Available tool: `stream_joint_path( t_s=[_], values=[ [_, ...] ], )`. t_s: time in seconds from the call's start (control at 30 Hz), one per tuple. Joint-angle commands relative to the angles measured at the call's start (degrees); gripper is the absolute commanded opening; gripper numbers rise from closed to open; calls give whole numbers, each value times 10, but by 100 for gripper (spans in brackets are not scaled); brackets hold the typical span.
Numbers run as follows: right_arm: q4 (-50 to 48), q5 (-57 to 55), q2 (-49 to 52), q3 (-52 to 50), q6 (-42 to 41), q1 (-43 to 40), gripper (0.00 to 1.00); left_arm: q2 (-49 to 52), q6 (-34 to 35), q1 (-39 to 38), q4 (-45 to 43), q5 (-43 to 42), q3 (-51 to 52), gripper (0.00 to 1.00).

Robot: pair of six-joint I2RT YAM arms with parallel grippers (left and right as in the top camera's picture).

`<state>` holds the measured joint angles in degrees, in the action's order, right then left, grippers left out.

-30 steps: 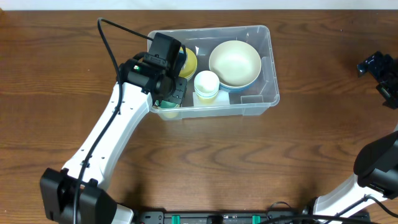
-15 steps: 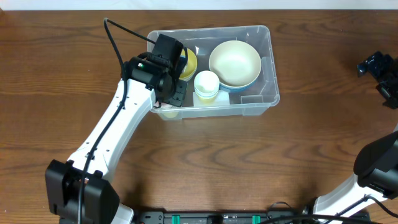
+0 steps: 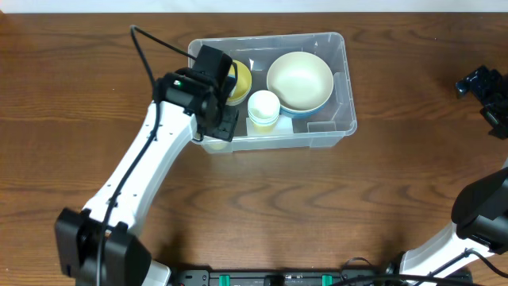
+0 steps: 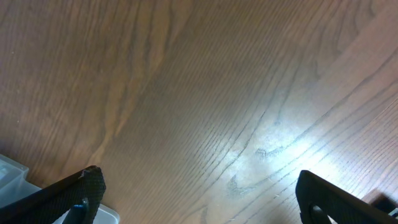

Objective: Pack container
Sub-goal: 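Release the pink cup onto the stack and retract the left arm to rest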

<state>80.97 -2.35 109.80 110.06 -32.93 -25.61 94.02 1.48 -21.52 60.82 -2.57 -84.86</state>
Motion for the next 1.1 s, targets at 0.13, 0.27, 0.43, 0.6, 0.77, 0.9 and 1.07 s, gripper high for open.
stream_joint_path(
  t_s=[0.13,0.27,0.43,0.6,0.77,0.9,1.07],
  values=[
    [0,-4,-3,-2,-9,2,99,-142,18,5,61,7,-75,78],
    [0,-4,-3,-2,-9,1,99,-233,18,5,101,7,-75,96],
    [0,-4,-3,-2,-9,1,99,-343,18,5,170,7,-75,98],
    [0,-4,-3,-2,-9,2,99,-433,17,5,246,7,-75,98],
    [0,-4,-3,-2,-9,2,99,-528,25,5,291,7,-75,98],
    [0,-4,-3,-2,-9,1,99,-608,36,5,291,7,-75,98],
    [0,-4,-3,-2,-9,1,99,-696,44,21,257,7,-59,98]
  ],
)
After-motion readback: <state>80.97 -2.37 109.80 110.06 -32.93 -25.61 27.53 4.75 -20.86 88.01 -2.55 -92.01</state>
